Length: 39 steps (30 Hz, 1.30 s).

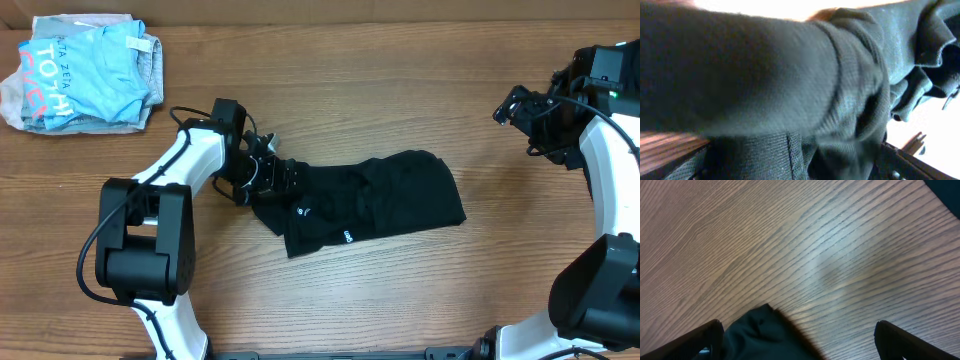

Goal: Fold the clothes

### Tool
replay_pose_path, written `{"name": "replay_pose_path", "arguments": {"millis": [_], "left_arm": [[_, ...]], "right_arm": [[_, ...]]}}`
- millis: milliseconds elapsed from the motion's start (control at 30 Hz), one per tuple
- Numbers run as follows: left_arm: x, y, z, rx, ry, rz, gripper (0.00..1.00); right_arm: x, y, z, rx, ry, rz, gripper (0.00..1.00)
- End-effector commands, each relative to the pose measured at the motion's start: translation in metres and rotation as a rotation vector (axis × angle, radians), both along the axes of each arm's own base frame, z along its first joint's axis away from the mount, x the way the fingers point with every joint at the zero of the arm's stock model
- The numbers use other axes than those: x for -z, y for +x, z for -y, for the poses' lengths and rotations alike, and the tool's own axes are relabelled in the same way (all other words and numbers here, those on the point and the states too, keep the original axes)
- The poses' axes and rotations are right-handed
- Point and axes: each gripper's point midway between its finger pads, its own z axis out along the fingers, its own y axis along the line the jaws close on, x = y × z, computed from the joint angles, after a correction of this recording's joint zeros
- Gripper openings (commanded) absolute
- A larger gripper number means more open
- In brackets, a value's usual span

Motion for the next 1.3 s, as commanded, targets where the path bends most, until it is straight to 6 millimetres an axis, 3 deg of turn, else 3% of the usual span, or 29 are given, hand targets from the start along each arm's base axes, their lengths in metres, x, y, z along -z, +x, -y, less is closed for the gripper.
{"name": "replay_pose_path", "arguments": {"millis": [0, 233, 700, 967, 1267], "left_arm": [[0.022, -0.017, 0.000, 0.073, -0.007, -0.034, 1.00], [0.027, -0.032, -0.004, 0.127, -0.004, -0.048, 1.00], [0.011, -0.043, 0.007, 0.172, -0.140, -0.058, 1.00], [0.021, -0.058, -0.014, 0.233, -0.021, -0.093, 1.00], [0.004, -0.045, 0.003, 0.246, -0.213, 0.007, 1.00]], "right_arm": [[-0.010, 0.002, 0.001, 0.001, -0.010, 0.027, 1.00], [-0.010, 0.002, 0.001, 0.001, -0.010, 0.027, 1.00], [-0.010, 0.002, 0.001, 0.001, -0.010, 0.027, 1.00], [-0.010, 0.002, 0.001, 0.001, -0.010, 0.027, 1.00], [-0.010, 0.002, 0.001, 0.001, -0.010, 0.027, 1.00]]}}
